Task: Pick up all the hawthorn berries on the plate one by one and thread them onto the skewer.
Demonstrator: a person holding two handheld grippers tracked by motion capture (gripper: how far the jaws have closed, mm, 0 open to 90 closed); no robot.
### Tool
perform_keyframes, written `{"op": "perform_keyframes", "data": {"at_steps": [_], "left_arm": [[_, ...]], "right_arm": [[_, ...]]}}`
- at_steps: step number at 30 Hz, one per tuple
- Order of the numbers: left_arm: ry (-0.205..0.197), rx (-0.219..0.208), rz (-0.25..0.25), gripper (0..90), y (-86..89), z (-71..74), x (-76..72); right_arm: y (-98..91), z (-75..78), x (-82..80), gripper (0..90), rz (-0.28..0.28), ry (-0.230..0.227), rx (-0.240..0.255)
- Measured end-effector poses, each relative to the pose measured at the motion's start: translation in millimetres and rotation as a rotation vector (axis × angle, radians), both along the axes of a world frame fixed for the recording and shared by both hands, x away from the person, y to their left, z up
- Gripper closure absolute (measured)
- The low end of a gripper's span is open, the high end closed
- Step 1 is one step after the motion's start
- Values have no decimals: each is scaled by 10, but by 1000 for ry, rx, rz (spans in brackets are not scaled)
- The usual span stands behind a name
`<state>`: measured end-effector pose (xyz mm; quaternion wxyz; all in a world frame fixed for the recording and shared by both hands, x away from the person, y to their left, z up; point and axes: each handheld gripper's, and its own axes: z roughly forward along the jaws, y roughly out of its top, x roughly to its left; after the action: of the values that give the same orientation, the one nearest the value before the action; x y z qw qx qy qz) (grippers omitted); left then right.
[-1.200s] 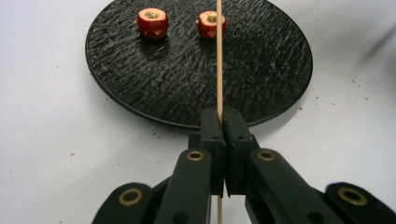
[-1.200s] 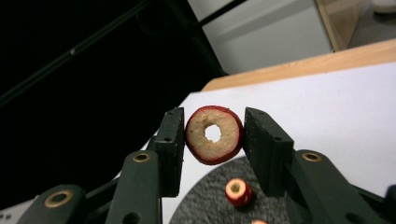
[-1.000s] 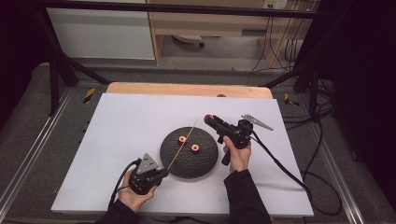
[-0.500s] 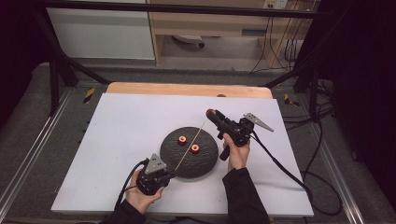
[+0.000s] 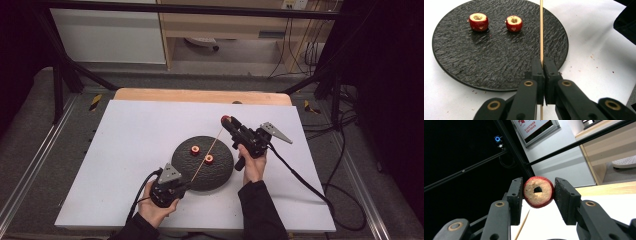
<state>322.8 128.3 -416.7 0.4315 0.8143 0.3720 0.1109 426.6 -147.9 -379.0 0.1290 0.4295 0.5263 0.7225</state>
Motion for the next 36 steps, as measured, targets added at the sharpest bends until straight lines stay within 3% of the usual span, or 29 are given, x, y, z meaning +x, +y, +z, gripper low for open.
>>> {"op": "perform_keyframes", "data": {"at_steps": [15,28,36], "left_arm": [[7,-25,6,882,-34,-3,32],[9,-66,42,882,-99,22,29],[-3,-41,56,882,6,19,37]], "right_arm": [[29,-32,-7,599,10,0,-2],[43,-39,-43,600,27,0,0],[-7,7,-60,601,74,60,-33]]}}
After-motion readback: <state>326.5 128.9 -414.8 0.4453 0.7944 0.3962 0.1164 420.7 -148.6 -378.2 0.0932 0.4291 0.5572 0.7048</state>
